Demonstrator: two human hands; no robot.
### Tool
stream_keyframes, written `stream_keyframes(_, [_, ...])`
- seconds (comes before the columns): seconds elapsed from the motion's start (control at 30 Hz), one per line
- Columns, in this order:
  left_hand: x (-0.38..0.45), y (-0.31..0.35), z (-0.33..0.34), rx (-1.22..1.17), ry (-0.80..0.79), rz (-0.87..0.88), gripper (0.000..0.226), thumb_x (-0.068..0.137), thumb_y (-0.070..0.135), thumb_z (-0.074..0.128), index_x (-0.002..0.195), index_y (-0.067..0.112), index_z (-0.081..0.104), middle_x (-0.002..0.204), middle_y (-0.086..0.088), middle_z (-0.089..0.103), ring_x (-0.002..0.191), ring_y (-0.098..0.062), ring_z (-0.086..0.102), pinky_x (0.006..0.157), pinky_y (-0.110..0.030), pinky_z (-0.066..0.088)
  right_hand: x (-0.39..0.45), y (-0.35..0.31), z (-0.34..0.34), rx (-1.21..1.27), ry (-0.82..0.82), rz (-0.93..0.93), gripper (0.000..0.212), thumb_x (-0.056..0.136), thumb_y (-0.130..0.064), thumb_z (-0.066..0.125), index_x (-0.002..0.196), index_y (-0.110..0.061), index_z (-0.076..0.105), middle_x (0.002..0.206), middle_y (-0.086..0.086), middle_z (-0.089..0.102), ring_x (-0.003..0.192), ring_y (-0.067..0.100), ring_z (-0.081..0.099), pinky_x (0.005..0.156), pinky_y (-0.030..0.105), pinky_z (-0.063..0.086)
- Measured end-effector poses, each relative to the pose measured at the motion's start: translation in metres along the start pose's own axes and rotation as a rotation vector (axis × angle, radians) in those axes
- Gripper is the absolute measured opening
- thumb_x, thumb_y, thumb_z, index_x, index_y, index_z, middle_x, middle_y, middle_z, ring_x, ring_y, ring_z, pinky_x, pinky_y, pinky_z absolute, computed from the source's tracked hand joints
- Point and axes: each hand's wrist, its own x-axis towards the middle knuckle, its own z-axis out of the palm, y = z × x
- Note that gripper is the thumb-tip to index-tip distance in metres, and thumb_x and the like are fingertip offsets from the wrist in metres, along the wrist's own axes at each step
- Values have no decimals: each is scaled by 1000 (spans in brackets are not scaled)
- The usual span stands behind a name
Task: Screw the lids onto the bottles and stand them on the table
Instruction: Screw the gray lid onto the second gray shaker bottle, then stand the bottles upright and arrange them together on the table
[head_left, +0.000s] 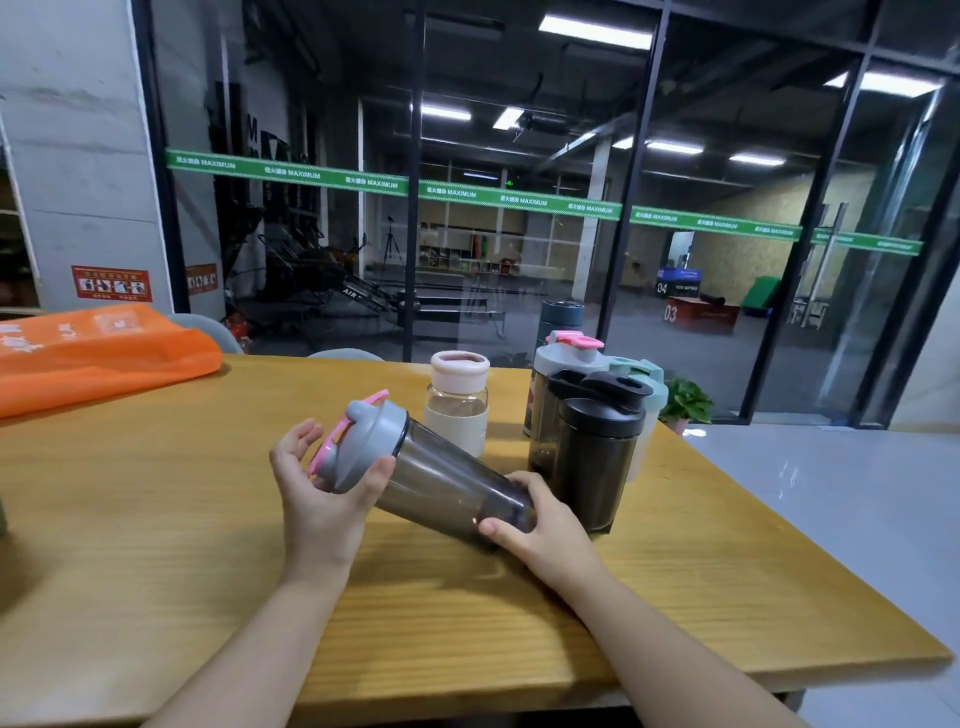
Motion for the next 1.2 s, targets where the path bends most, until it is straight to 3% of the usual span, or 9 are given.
stream_keyframes(0.17, [-3, 14, 10, 48, -33, 30, 92, 48, 50, 73, 128, 31, 31, 136, 0, 37, 125, -11, 42, 104, -35, 42, -2, -2, 2, -156, 95, -88, 82, 64, -75, 48, 130, -25, 50, 130, -14, 47, 117, 3, 49, 99, 27, 42])
stream_keyframes(0.3, [2, 28, 14, 165, -149, 102, 88, 51, 51, 76, 127, 36, 35, 136, 1, 41, 122, -9, 43, 95, -15, 37, -9, -8, 4, -269, 174, -246, 75, 77, -65, 43, 136, -18, 44, 137, -7, 44, 125, 6, 41, 106, 25, 36])
stream_keyframes(0.43, [9, 44, 24, 217, -309, 115, 86, 61, 27, 88, 130, 38, 37, 130, 5, 45, 119, -7, 46, 99, -23, 40, -14, -11, 1, -286, 291, -366, 83, 77, -58, 55, 142, -9, 37, 140, 5, 48, 127, 9, 35, 108, 17, 25])
stream_keyframes(0.57, [14, 54, 36, 257, -444, 120, 86, 62, 30, 88, 132, 41, 39, 132, 7, 46, 120, -11, 48, 101, -31, 44, -18, -28, -16, -127, 210, -334, 103, 71, -60, 64, 151, -22, 13, 152, -6, 30, 137, 5, 31, 111, 23, 31])
stream_keyframes(0.7, [5, 64, 51, 319, -509, 189, 87, 63, 24, 87, 132, 41, 37, 122, 19, 42, 114, 5, 44, 88, -3, 36, -17, -47, -37, 12, 179, -315, 113, 71, -44, 78, 151, -26, 1, 152, -16, 23, 133, -4, 31, 107, 19, 32])
stream_keyframes(0.8, [1, 68, 59, 350, -548, 223, 85, 62, 26, 87, 134, 35, 41, 124, 15, 42, 115, 12, 39, 86, -1, 36, -19, -55, -49, 64, 126, -305, 116, 70, -39, 79, 151, -29, -4, 148, -20, 24, 133, -6, 30, 105, 13, 29])
stream_keyframes(0.97, [-10, 79, 73, 370, -600, 268, 81, 60, 28, 88, 128, 35, 45, 125, 10, 42, 115, 6, 41, 89, -1, 34, -27, -55, -57, 135, 104, -285, 120, 66, -39, 83, 148, -40, -5, 149, -17, 29, 132, -2, 37, 107, 20, 36])
stream_keyframes(1.13, [-17, 88, 85, 378, -659, 278, 85, 56, 34, 89, 124, 48, 39, 121, 24, 37, 122, -6, 41, 100, -23, 38, -35, -50, -66, 186, 208, -289, 108, 65, -38, 81, 145, -44, 8, 144, -14, 39, 128, 0, 44, 105, 30, 43])
stream_keyframes(1.2, [-19, 94, 91, 361, -714, 274, 90, 56, 32, 89, 127, 49, 35, 120, 33, 30, 121, -1, 40, 98, -14, 36, -39, -47, -71, 200, 250, -287, 107, 64, -34, 82, 145, -41, 12, 141, -16, 39, 128, -1, 43, 105, 31, 43])
